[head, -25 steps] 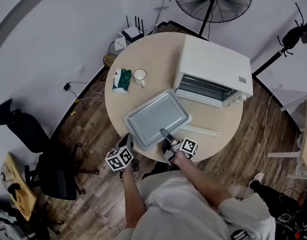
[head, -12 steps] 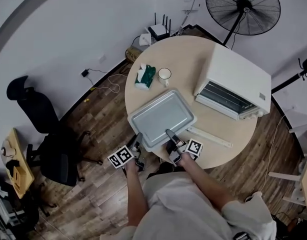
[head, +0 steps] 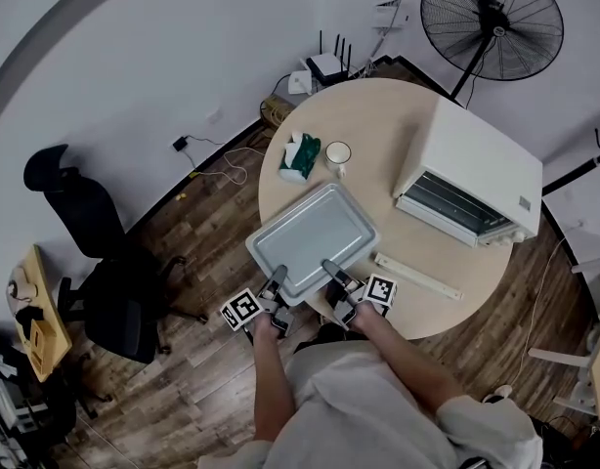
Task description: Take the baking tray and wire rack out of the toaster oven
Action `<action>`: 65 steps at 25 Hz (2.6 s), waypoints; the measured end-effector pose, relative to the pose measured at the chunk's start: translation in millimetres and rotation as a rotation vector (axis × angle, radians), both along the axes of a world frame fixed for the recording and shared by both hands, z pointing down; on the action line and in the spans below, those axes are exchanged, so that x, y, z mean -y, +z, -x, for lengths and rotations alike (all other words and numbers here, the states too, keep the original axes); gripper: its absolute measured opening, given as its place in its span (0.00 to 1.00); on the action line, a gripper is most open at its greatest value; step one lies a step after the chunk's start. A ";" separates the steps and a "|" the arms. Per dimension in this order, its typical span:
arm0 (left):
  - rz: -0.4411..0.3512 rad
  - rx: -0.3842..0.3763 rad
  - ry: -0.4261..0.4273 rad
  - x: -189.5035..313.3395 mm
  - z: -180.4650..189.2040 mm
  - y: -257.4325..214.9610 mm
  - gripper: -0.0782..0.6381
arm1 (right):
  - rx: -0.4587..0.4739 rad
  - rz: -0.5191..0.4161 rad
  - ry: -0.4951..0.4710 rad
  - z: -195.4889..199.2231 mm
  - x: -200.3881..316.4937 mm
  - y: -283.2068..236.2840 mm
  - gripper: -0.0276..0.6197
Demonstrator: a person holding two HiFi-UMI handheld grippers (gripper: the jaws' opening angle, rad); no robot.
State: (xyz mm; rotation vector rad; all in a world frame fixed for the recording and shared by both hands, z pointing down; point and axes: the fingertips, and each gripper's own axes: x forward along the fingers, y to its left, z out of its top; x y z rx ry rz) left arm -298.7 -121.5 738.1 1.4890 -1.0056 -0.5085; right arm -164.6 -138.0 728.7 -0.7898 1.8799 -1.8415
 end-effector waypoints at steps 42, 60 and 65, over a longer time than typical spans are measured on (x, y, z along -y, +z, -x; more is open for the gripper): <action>0.091 -0.079 -0.079 -3.4 30.6 49.3 0.28 | -0.113 0.127 -0.184 5.4 -32.9 34.3 0.20; 0.201 0.068 -0.095 -3.3 52.9 89.0 0.24 | -0.137 0.095 -0.172 -9.1 -34.7 30.3 0.20; 0.251 0.214 -0.070 -4.9 52.5 98.1 0.25 | -0.216 0.019 -0.196 -12.4 -28.7 19.8 0.20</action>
